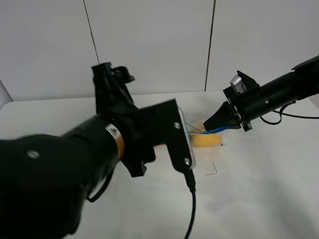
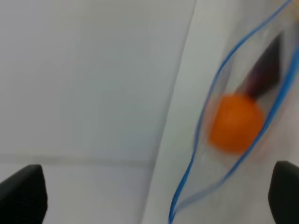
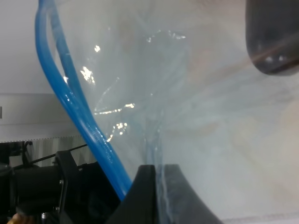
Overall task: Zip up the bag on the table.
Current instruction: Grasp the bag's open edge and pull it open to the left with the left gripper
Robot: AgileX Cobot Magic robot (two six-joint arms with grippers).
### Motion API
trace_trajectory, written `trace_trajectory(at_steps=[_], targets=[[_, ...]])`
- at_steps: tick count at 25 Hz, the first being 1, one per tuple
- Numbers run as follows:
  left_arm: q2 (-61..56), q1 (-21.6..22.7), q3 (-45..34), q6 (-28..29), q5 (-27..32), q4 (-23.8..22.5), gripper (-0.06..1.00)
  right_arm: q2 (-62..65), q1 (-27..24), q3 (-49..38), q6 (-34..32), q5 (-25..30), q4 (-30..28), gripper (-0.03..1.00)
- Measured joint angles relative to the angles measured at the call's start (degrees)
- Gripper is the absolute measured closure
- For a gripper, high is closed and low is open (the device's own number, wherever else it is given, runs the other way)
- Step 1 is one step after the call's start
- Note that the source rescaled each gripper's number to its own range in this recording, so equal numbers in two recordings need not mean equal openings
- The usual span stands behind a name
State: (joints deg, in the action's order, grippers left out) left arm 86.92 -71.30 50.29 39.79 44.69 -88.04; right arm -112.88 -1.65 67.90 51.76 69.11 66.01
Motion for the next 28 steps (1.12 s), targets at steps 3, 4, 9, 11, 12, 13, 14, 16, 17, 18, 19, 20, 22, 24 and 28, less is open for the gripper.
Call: trace_trajectory(at_steps=[3, 4, 9, 11, 12, 13, 14, 16, 17, 18, 19, 20, 22, 24, 28], targets=[[4.47, -2.65, 0.0, 5.21, 0.06, -5.43, -0.03, 0.0, 0.0, 0.0, -0.23, 0.0, 0.0, 0.97], [5.59, -3.15, 0.0, 6.89, -0.07, -6.97, -0.03, 0.0, 0.0, 0.0, -0.23, 0.0, 0.0, 0.97], [10.86, -3.53, 0.14, 14.09, -0.21, -10.58, -0.03, 0.0, 0.0, 0.0, -0.4, 0.0, 0.0, 0.97], [13.03, -3.53, 1.08, 15.79, -0.36, -10.74, -0.03, 0.0, 0.0, 0.0, -0.41, 0.0, 0.0, 0.97], [14.15, -3.53, 1.79, 16.16, -0.36, -10.88, -0.03, 0.0, 0.0, 0.0, -0.46, 0.0, 0.0, 0.97], [15.07, -3.53, 2.49, 16.28, -0.36, -10.92, -0.03, 0.0, 0.0, 0.0, -0.46, 0.0, 0.0, 0.97], [16.26, -3.53, 3.53, 16.44, -0.36, -11.0, -0.03, 0.0, 0.0, 0.0, -0.52, 0.0, 0.0, 0.97], [18.52, -3.53, 5.78, 16.65, -0.36, -11.05, -0.03, 0.0, 0.0, 0.0, -0.9, 0.0, 0.0, 0.97], [19.73, -3.53, 7.08, 16.68, -0.36, -11.12, -0.03, 0.0, 0.0, 0.0, -1.21, 0.0, 0.0, 0.97], [20.96, -3.53, 8.42, 16.8, -0.36, -11.17, -0.03, 0.0, 0.0, 0.0, -1.38, 0.0, 0.0, 0.97], [21.97, -3.53, 9.51, 16.86, -0.36, -11.24, -0.02, 0.0, 0.0, 0.0, -1.5, 0.0, 0.0, 0.97], [23.37, -3.53, 10.95, 16.86, -0.36, -11.32, -0.02, 0.0, 0.0, 0.0, -1.52, 0.0, 0.0, 0.97], [25.27, -3.53, 12.77, 16.93, -0.36, -11.34, -0.01, 0.0, 0.0, 0.0, -1.52, 0.0, 0.0, 0.97], [26.98, -3.53, 14.69, 16.93, -0.36, -11.38, 0.0, 0.0, 0.0, 0.0, -1.52, 0.0, 0.0, 0.97], [28.9, -3.53, 16.84, 16.93, -0.42, -11.38, 0.02, 0.0, 0.0, 0.0, -1.72, 0.0, 0.0, 0.97]])
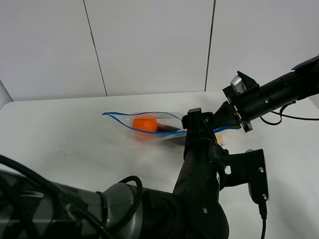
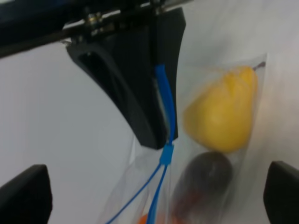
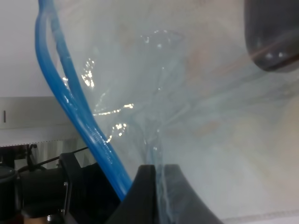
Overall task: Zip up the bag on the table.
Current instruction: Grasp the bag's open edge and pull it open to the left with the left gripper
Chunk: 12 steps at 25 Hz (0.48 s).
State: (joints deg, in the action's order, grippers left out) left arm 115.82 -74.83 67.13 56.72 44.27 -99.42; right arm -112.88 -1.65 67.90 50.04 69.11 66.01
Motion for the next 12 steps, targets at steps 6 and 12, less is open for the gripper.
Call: trace_trajectory(at_steps=[6, 12], targets=[[0.06, 2.8, 1.22, 0.0, -2.09, -0.27, 0.08, 0.0, 0.0, 0.0, 0.0, 0.0, 0.0, 0.97], [0.06, 5.06, 1.28, -0.05, -4.53, -0.27, 0.09, 0.0, 0.0, 0.0, -0.04, 0.0, 0.0, 0.97]])
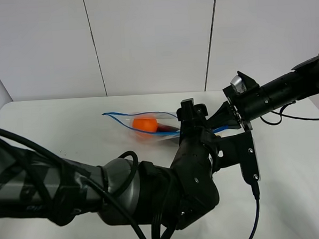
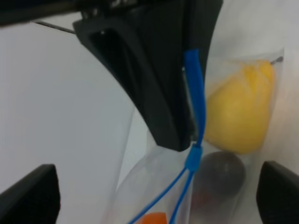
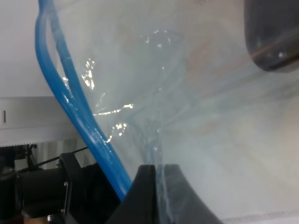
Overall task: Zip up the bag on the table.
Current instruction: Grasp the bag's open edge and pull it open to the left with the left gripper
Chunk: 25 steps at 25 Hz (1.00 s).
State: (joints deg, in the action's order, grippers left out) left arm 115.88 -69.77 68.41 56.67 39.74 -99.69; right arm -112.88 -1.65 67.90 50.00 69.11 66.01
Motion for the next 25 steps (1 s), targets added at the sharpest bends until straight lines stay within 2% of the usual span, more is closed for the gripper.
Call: trace_trajectory(at_steps=[11, 17, 25], targets=[[0.0, 0.16, 0.79, -0.49, -2.13, 0.0, 0.15, 0.0, 0.0, 0.0, 0.0, 0.0, 0.23, 0.97], [0.0, 1.38, 1.03, -0.52, -3.38, 0.0, 0.25, 0.0, 0.0, 0.0, 0.0, 0.0, 0.23, 0.97], [0.0, 2.28, 1.22, -0.75, -5.06, 0.0, 0.31, 0.0, 0.0, 0.0, 0.0, 0.0, 0.23, 0.97]])
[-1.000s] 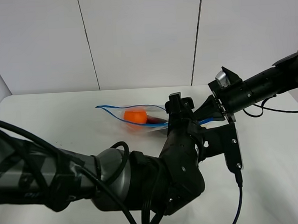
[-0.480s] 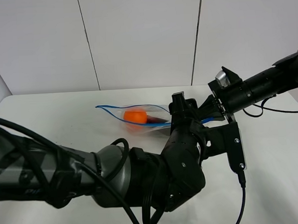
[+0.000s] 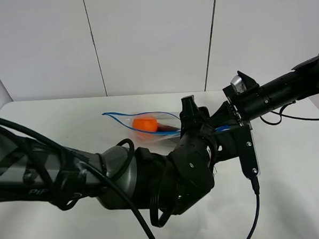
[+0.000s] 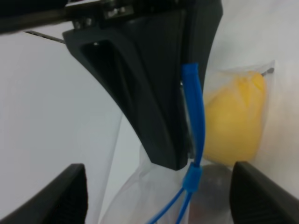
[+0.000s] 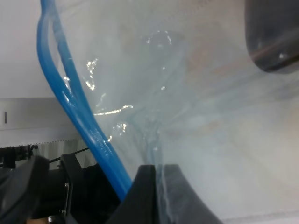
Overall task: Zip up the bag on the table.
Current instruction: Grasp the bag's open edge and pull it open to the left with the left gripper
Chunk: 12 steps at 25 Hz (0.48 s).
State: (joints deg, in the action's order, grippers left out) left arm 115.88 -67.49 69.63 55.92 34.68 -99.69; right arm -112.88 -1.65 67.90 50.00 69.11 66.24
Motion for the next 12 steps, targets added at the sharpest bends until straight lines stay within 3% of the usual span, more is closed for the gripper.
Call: trace_trajectory(at_steps=[12], targets=[[0.0, 0.0, 0.0, -4.21, 0.61, 0.0, 0.32, 0.0, 0.0, 0.0, 0.0, 0.0, 0.0, 0.97]])
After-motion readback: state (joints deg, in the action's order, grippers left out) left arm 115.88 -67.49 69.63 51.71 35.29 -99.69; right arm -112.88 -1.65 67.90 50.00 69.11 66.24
